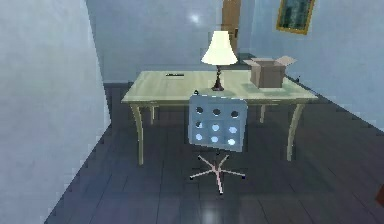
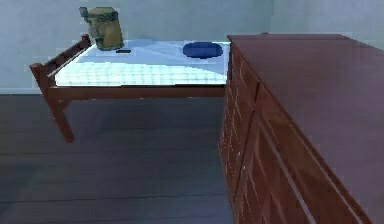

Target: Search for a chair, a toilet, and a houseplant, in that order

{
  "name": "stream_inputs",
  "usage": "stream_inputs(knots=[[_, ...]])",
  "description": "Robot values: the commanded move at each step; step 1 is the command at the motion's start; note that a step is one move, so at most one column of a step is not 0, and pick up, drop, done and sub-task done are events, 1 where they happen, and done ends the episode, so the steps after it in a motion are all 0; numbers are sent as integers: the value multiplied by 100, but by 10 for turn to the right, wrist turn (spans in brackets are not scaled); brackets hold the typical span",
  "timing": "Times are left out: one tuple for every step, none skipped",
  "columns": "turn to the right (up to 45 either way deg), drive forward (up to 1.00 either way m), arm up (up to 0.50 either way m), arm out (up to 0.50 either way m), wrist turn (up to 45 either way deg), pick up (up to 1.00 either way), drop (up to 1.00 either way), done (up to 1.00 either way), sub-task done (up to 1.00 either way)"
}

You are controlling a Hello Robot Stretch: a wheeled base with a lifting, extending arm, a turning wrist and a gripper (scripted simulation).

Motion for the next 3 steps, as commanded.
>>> stream_inputs(knots=[[180,0,0,0,0,0,0,0,0],[30,0,0,0,0,0,0,0,0],[0,45,0,0,0,0,0,0,0]])
